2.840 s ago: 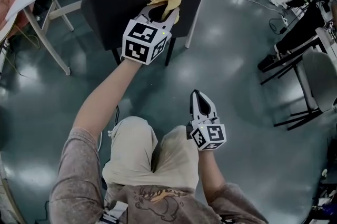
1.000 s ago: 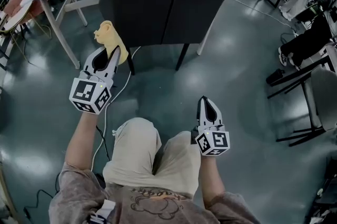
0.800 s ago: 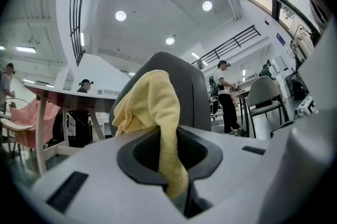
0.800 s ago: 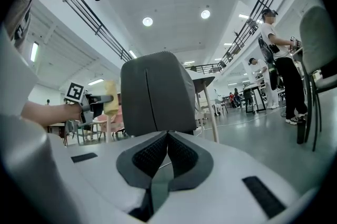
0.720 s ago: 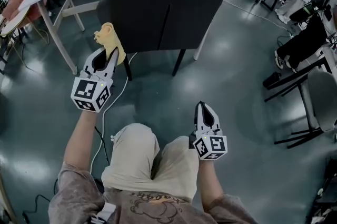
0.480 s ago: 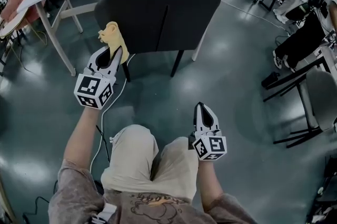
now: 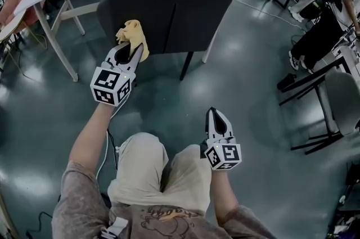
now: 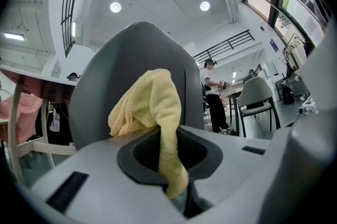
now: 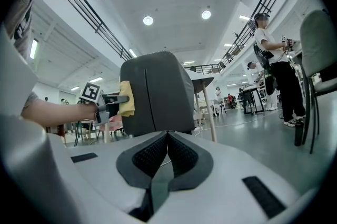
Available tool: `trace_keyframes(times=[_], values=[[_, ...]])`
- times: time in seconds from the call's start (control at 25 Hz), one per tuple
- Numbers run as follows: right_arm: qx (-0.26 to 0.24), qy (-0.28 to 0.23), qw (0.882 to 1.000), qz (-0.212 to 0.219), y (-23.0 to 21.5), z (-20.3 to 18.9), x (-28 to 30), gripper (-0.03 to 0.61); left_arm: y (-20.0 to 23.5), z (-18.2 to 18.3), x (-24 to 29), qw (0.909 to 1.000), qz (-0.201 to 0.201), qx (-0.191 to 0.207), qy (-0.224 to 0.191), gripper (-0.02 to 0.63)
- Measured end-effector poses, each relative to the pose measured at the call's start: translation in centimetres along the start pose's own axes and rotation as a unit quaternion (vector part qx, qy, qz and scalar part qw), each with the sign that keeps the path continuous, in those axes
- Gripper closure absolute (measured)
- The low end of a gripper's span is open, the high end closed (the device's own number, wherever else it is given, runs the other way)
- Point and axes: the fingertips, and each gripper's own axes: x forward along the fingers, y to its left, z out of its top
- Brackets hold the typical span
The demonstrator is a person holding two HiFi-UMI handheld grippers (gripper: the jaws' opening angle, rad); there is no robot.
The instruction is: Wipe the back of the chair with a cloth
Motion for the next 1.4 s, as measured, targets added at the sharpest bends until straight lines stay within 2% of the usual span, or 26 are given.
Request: trace_keyframes(times=[0.48,1.4], values=[[-0.003,-0.001,1.0,-0.016,-0.4,0.3,-0.6,0.552,-4.9,0.8,6.5,0.998,-0.061,0.015,0.001,0.551],[0.001,0.007,0.999,-0.045,-2.0,-1.3,-2.3,0.552,-13.9,-0.1,15.8,0.9912,-0.13,0.022,0.014,0.551]])
